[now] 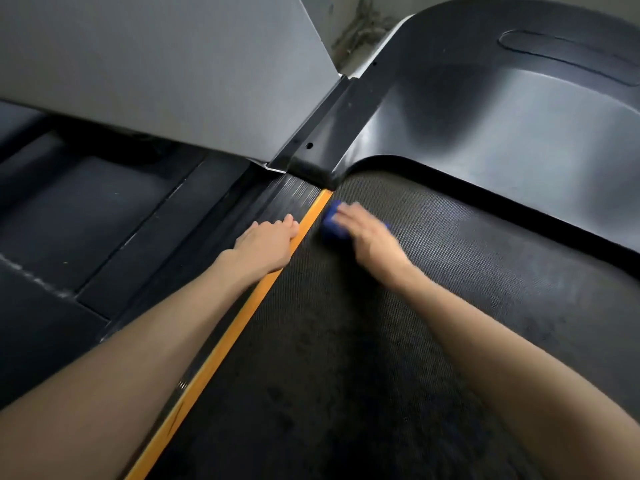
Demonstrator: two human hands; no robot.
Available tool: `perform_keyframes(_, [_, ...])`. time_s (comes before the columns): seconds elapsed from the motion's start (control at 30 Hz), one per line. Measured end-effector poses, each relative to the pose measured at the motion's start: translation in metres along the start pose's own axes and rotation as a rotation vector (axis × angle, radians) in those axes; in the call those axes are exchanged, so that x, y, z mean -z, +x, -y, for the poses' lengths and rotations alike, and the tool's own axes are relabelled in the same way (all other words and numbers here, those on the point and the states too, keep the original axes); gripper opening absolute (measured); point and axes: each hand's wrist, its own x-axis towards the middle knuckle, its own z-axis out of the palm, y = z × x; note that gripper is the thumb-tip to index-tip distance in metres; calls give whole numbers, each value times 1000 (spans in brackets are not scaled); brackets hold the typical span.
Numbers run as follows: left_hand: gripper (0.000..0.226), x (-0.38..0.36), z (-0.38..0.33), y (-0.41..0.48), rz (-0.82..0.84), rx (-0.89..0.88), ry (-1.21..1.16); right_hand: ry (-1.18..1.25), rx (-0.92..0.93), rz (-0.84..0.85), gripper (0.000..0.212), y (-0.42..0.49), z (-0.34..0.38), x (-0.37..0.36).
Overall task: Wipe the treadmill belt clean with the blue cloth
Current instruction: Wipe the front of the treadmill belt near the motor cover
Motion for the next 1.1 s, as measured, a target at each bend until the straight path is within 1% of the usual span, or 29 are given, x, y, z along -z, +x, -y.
perform_keyframes(0.03, [65,1,0,1,11,7,15,-7,-242,-57,52,13,-10,5])
perform_keyframes(0.07, [64,3,0,3,20,11,38,9,-430,-82,54,21,-10,6])
perform_keyframes(0.1, [63,5,-2,4,24,18,57,46,-511,-103,53,25,-1,4])
perform_keyframes(0.13, [61,6,-3,4,30,29,61,80,-488,-122,48,23,15,-2])
perform_keyframes(0.17, [60,7,-5,3,33,41,57,85,-362,-134,44,12,33,-9])
perform_keyframes(0.2, [58,6,-6,2,35,45,54,73,-198,-107,45,-8,50,-19])
perform_keyframes(0.27, [56,3,-5,3,27,16,34,66,101,108,52,-60,78,-25])
perform_keyframes(0.33, [60,-2,0,4,29,-13,2,40,384,257,53,-78,64,-17])
perform_keyframes(0.37, [65,-4,2,4,35,-20,-10,-25,492,269,50,-70,46,-11])
perform_keyframes(0.4, [70,-6,4,5,41,-25,-13,-78,526,250,49,-57,28,-6])
perform_keyframes(0.43, [73,-6,4,5,47,-24,-14,-104,453,197,48,-41,11,-3])
perform_keyframes(0.47, [76,-5,5,6,54,-21,-23,-101,277,129,49,-23,-3,-1])
perform_keyframes(0.5, [76,-5,5,7,61,-18,-32,-82,57,24,50,-8,-9,0])
perform_keyframes(0.53, [77,-5,6,9,67,-19,-38,-61,-170,-80,49,4,-6,-1])
perform_keyframes(0.57, [77,-5,6,11,68,-17,-36,-38,-343,-152,47,14,7,-5])
perform_keyframes(0.6, [77,-5,6,14,67,-9,-36,-28,-415,-167,45,17,28,-10])
perform_keyframes(0.63, [76,-7,6,16,67,1,-39,-27,-383,-155,45,14,50,-17])
perform_keyframes(0.67, [76,-9,7,17,67,12,-44,-26,-278,-138,45,4,68,-23])
perform_keyframes(0.73, [75,-11,9,20,73,14,-57,-31,-8,-86,43,-32,82,-34])
perform_keyframes(0.8, [76,-14,12,20,81,10,-89,-110,284,59,42,-66,69,-29])
perform_keyframes(0.83, [78,-14,13,19,80,10,-100,-157,399,123,43,-69,52,-20])
perform_keyframes(0.87, [79,-14,12,19,76,9,-105,-201,439,136,45,-64,31,-11])
perform_keyframes(0.9, [79,-14,11,19,70,6,-103,-228,366,100,46,-53,14,-2])
perform_keyframes(0.93, [78,-14,10,18,64,-1,-99,-227,190,36,45,-40,0,8])
perform_keyframes(1.0, [75,-15,9,18,51,-13,-98,-190,-246,-112,39,-18,-17,20])
perform_keyframes(1.03, [73,-15,9,18,47,-7,-99,-201,-422,-135,38,-11,-14,20])
perform_keyframes(1.07, [73,-15,9,19,44,-2,-96,-216,-509,-137,38,-10,-1,16])
perform_keyframes(1.1, [72,-14,9,20,44,-1,-92,-206,-510,-124,41,-14,18,6])
